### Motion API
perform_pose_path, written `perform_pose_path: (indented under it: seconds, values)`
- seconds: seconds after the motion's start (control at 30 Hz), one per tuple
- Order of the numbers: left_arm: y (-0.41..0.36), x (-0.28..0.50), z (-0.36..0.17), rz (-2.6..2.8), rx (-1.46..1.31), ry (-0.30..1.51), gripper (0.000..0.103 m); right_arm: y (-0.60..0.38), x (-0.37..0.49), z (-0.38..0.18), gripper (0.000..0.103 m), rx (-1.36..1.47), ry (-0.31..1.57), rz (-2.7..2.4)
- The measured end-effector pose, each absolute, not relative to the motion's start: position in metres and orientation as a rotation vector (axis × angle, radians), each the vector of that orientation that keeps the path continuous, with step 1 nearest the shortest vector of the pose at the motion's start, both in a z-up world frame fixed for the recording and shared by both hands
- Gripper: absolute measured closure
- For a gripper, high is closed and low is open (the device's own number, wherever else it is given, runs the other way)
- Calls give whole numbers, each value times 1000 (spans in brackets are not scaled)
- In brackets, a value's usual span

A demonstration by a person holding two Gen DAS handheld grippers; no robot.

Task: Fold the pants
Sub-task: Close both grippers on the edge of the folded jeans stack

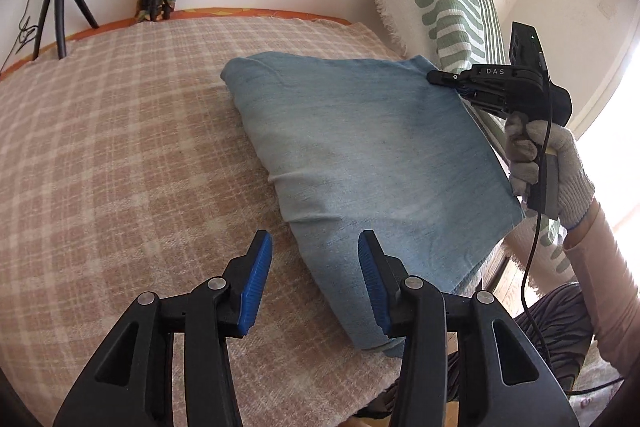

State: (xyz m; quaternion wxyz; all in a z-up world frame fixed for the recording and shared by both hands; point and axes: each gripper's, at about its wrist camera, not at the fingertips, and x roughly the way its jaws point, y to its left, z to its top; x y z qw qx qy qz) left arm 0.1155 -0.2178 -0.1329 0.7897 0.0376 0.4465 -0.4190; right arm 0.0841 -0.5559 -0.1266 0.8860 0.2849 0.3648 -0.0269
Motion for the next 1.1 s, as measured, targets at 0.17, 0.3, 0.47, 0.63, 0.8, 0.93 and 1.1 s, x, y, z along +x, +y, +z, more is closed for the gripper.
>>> perform_pose_path:
  seconds: [0.17, 0.3, 0.47, 0.63, 0.8, 0.93, 1.1]
  values:
    - [-235, 93, -142, -965, 111, 976, 60, -560, 92, -138, 101, 559, 790, -91]
    - [-237, 80, -148, -973, 117, 983, 60, -562, 91, -143, 99, 550, 795, -85]
    - [-232, 73, -146, -967, 143, 994, 60, -562, 82, -137, 88, 530, 778, -73]
    - [-224, 80, -139, -949, 114, 987, 60, -561, 60, -129, 37, 466, 791, -107]
    - [-226, 106, -129, -921, 53, 985, 57, -555, 46, -131, 19, 434, 824, -13]
    - [-236, 128, -127, -909, 14, 994, 46, -553, 49, -144, 17, 428, 867, 44]
    - [-248, 153, -134, -879, -32, 1024, 46, -564, 52, -156, 17, 510, 881, 84]
